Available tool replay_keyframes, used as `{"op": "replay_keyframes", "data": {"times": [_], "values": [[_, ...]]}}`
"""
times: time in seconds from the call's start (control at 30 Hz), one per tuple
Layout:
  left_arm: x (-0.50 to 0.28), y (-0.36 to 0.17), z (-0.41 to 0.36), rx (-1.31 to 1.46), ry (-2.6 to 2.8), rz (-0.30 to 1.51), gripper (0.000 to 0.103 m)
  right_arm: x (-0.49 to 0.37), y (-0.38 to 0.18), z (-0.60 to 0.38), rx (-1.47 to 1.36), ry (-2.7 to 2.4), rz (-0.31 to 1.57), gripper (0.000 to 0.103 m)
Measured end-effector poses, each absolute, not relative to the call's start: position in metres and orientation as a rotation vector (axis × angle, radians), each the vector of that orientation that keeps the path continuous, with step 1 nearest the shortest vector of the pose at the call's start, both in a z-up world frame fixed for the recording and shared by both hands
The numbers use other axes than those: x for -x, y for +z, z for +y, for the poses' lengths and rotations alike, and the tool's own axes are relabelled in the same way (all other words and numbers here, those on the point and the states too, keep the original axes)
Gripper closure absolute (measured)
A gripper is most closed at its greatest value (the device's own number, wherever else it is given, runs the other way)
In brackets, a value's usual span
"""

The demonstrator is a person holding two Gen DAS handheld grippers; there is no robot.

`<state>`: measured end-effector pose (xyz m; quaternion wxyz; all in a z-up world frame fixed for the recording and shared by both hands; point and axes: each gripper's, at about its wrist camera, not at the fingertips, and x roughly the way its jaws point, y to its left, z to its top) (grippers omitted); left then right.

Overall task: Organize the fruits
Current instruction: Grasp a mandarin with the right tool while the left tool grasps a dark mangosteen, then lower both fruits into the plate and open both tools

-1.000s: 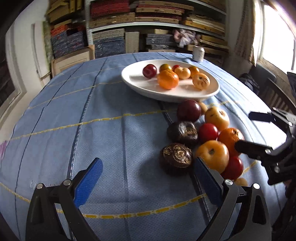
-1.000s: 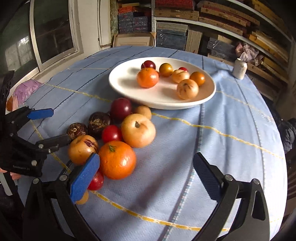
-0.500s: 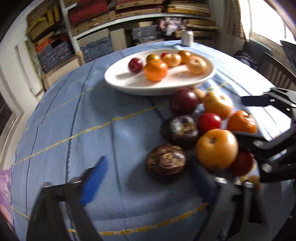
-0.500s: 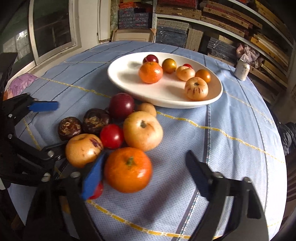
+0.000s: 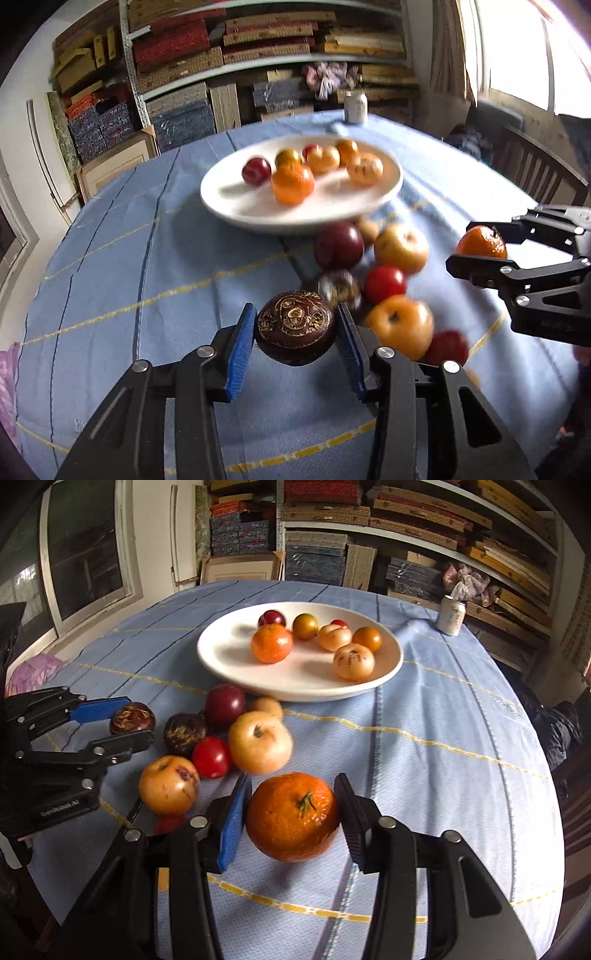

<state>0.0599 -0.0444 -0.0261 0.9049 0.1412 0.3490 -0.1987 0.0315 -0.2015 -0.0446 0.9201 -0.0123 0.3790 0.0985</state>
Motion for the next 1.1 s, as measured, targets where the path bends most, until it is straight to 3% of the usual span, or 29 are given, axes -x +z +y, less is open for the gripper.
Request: {"op": "replay_keyframes", "data": {"times": [0.33, 0.87, 1.1], "values": [[-0.089, 0.007, -0.052, -0.212, -0.436, 0.668, 0.059, -0.048, -0.009, -0.219, -0.021, 0.151, 0.662, 0.057], [-0.159, 0.034, -0.04, -0.118, -0.347, 0.739, 0.059, -0.119, 0.044, -0.208, -0.039, 0.237, 0.609, 0.057], [-0.179, 0.035, -0.047, -0.117, -0.368, 0.758, 0.059, -0.147, 0.026, -0.209, -0.06, 0.235, 0.654, 0.057]]}}
